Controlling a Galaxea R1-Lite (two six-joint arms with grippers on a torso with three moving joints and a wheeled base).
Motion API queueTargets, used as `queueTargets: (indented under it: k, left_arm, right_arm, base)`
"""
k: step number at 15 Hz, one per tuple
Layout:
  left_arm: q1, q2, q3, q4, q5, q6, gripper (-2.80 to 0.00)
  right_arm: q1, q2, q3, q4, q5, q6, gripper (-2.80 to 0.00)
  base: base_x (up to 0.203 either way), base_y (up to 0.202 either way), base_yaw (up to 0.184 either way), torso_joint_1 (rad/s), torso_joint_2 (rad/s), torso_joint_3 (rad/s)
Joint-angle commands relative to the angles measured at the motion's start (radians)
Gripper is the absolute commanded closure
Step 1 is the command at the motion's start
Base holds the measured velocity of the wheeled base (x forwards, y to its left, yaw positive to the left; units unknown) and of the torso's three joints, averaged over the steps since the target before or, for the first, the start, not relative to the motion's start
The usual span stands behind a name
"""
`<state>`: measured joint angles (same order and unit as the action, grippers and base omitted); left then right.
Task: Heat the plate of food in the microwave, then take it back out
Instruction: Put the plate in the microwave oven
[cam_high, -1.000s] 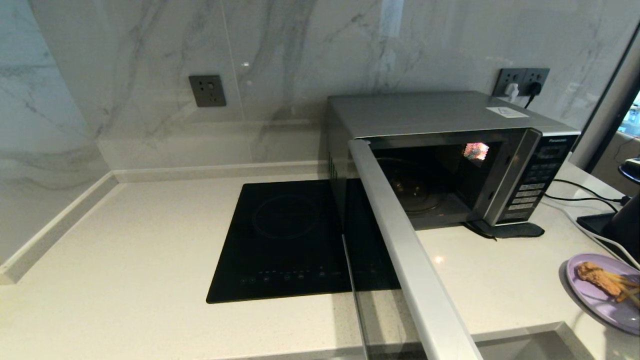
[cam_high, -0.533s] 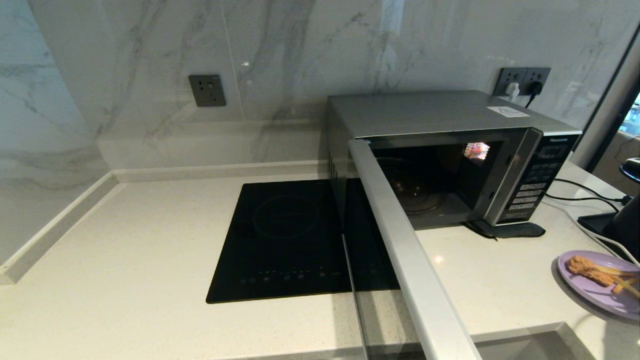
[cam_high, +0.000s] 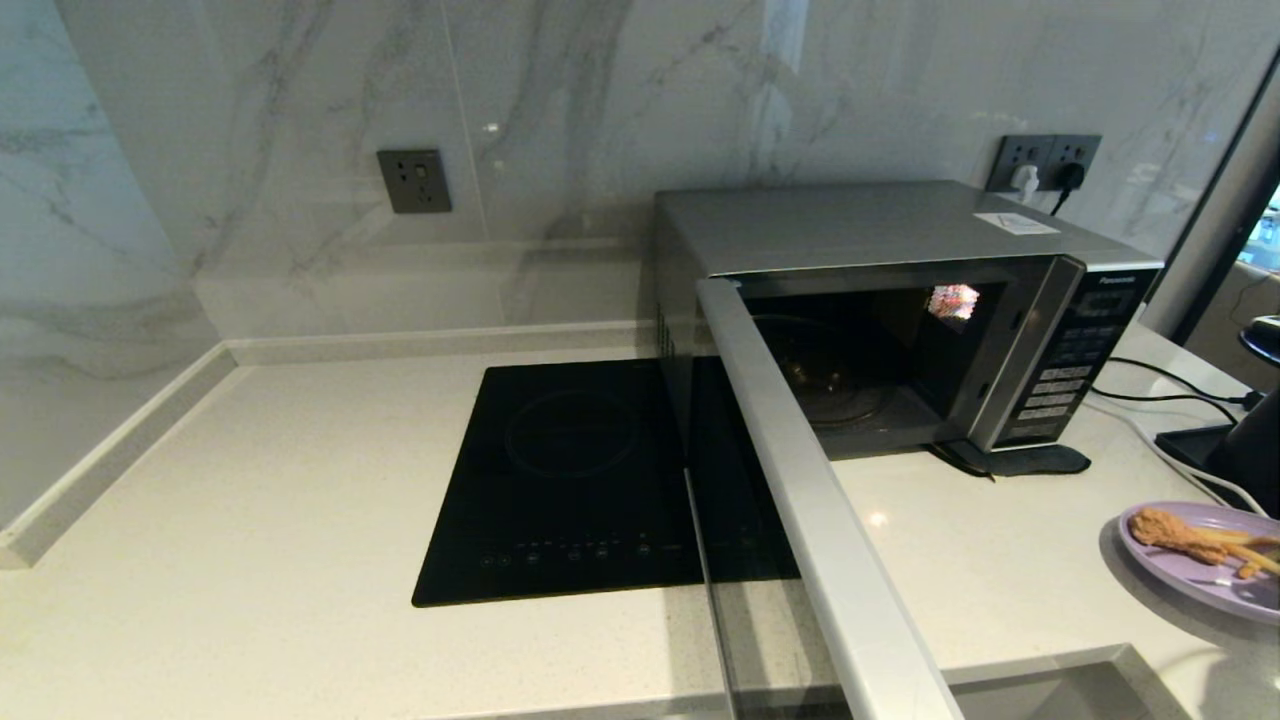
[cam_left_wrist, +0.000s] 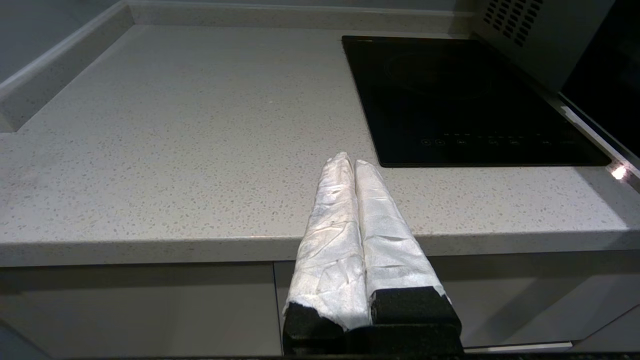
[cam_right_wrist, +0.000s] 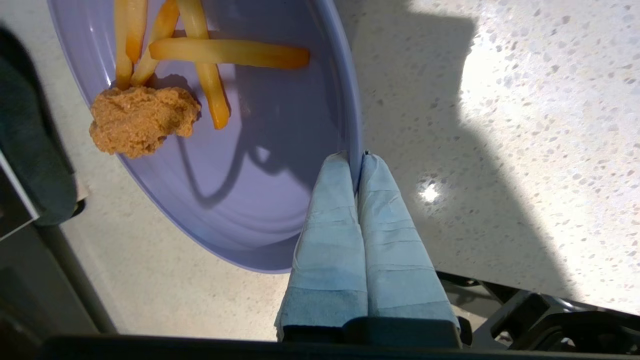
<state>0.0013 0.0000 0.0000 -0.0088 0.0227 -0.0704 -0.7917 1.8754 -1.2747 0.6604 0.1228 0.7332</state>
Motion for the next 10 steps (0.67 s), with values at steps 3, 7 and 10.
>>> queueTargets:
  k: [3,7,10]
  left_arm:
    - [0.0,0.002,0.0,0.0,0.0,0.0,0.0]
    - [0.0,0.002,0.0,0.0,0.0,0.0,0.0]
    - [0.0,0.002,0.0,0.0,0.0,-0.002,0.0]
  right_arm:
    - [-0.005,-0.053,0.012,0.002,0.053,0.005,0.0]
    - [-0.006,-0.085,0.008,0.001,0.13,-0.012,0.0]
    - [-0.005,-0.143,0.015,0.005,0.234,-0.084,0.0]
  base:
    - [0.0,0.0,0.0,0.0,0.0,0.0]
    - [0.0,0.0,0.0,0.0,0.0,0.0]
    - [0.0,0.0,0.0,0.0,0.0,0.0]
